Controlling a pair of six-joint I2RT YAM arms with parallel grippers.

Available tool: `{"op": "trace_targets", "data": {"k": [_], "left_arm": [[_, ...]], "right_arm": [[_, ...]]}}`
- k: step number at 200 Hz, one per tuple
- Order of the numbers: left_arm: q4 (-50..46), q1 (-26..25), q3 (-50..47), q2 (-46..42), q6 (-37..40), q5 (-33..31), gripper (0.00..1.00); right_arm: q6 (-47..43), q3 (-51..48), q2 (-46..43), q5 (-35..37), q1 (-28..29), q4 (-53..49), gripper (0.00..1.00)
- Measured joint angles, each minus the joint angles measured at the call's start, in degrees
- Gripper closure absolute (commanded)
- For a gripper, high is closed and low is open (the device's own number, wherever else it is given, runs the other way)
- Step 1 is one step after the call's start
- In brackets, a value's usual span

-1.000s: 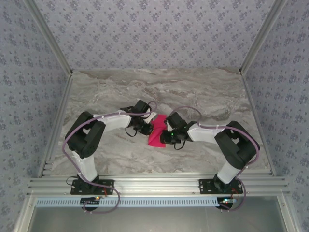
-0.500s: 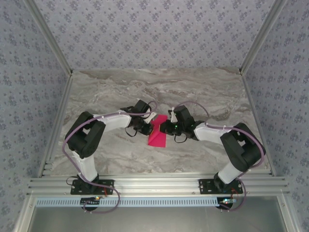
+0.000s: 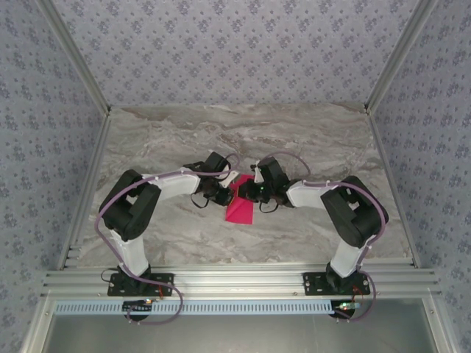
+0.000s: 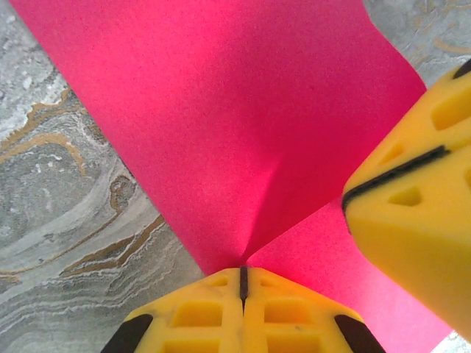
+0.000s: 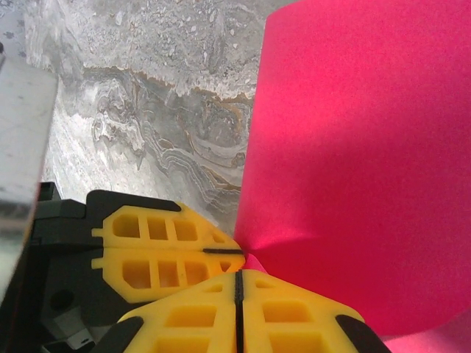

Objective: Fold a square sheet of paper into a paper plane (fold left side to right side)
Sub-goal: Fold the triangle a second time at the center of the table.

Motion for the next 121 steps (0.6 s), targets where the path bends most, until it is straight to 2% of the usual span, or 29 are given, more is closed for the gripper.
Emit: {"op": "trace_targets", "data": {"k": [121], "left_arm": [[-0.2,-0.2,0.5,0.3,0.4,-0.9,1.00]], "right_arm": [[-2.0,1.3,1.8,1.9,0.3,-4.9,0.89]]}}
